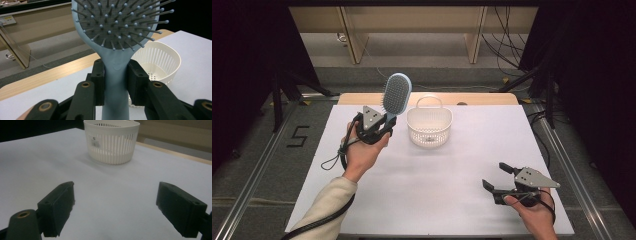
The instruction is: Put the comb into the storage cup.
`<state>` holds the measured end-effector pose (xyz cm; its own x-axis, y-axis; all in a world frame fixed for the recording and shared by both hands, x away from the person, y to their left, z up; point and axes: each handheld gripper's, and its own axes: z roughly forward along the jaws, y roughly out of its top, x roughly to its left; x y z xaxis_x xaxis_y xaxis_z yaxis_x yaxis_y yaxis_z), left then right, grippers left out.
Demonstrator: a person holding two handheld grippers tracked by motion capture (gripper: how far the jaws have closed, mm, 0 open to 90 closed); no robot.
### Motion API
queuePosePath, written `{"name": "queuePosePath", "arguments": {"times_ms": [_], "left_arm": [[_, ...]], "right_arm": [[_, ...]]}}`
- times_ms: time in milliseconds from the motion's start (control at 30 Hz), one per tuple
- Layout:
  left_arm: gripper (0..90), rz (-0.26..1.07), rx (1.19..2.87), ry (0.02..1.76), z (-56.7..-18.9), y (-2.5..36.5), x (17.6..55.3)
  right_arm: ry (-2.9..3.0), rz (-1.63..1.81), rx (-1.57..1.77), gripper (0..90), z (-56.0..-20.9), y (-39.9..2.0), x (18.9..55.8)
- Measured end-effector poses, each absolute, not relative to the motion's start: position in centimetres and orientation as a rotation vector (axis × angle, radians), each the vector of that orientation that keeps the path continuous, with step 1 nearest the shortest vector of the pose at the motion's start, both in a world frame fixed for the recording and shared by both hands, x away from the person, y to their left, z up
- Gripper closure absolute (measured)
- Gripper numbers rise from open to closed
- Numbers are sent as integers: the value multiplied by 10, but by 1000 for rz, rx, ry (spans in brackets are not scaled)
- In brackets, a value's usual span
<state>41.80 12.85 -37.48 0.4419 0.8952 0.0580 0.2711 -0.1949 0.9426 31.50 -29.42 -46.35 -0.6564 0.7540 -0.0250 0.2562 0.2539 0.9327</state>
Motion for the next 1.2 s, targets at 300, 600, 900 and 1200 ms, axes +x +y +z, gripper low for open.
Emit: {"name": "queuePosePath", "arguments": {"times_ms": [300, 600, 900, 1200], "left_arm": [[697, 793, 1712, 1005, -373, 126, 418], [696, 795, 1715, 1002, -373, 126, 419], [696, 798, 1711, 1000, -370, 126, 419], [697, 796, 1709, 995, -369, 125, 420]], "right_arm": [[2058, 1393, 917, 159, -463, -294, 315], [2059, 1392, 912, 159, -463, -295, 315], [2050, 1393, 912, 159, -462, -296, 314], [2049, 1395, 915, 159, -462, -296, 314]]}}
